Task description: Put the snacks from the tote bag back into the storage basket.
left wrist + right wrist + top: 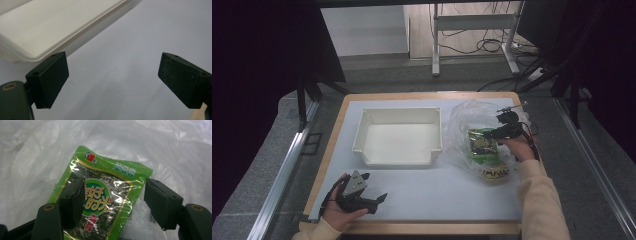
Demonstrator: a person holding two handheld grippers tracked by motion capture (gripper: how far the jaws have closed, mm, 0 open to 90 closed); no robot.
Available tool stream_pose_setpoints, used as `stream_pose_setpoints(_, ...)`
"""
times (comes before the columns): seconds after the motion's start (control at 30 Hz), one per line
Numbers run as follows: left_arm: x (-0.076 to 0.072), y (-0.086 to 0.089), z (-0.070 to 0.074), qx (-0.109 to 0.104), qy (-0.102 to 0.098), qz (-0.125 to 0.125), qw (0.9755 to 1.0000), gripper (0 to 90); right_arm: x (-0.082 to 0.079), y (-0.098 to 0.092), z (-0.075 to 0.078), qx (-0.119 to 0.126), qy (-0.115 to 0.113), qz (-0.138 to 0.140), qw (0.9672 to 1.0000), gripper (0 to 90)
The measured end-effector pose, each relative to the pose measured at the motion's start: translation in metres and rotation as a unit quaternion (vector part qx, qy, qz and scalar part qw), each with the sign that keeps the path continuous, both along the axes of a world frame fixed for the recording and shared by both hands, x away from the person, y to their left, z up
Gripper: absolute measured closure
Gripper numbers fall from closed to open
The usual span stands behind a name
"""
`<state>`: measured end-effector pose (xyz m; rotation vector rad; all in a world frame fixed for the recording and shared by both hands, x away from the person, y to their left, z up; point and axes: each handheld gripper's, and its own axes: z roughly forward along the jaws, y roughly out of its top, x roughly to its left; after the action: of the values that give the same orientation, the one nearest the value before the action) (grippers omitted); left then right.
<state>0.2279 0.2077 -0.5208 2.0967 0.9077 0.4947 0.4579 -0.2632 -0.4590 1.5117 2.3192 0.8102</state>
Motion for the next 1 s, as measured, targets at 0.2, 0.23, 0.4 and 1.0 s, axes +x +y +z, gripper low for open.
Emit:
stream_pose_setpoints(0.2, 0.000, 0.000, 0.000, 0.001, 0.000, -0.001, 1.0000, 9.5, 0.002, -0.001, -0.007, -0.007, 0.022, 0.002, 0.9997, 34.3)
stream_pose_setpoints(0.23, 0.000, 0.000, 0.000, 0.001, 0.000, -0.001, 1.0000, 9.5, 0.002, -0.001, -0.008, -0.007, 0.024, 0.001, 0.9997, 34.5)
stream_pose_setpoints(0.4, 0.000, 0.000, 0.000, 0.002, 0.000, -0.001, 1.0000, 9.5, 0.005, -0.004, -0.012, -0.002, 0.038, -0.005, 0.9993, 38.6)
stream_pose_setpoints(1.0, 0.000, 0.001, 0.000, 0.000, -0.002, 0.000, 1.0000, 9.5, 0.011, -0.010, -0.026, -0.003, 0.103, -0.026, 0.9944, 57.6)
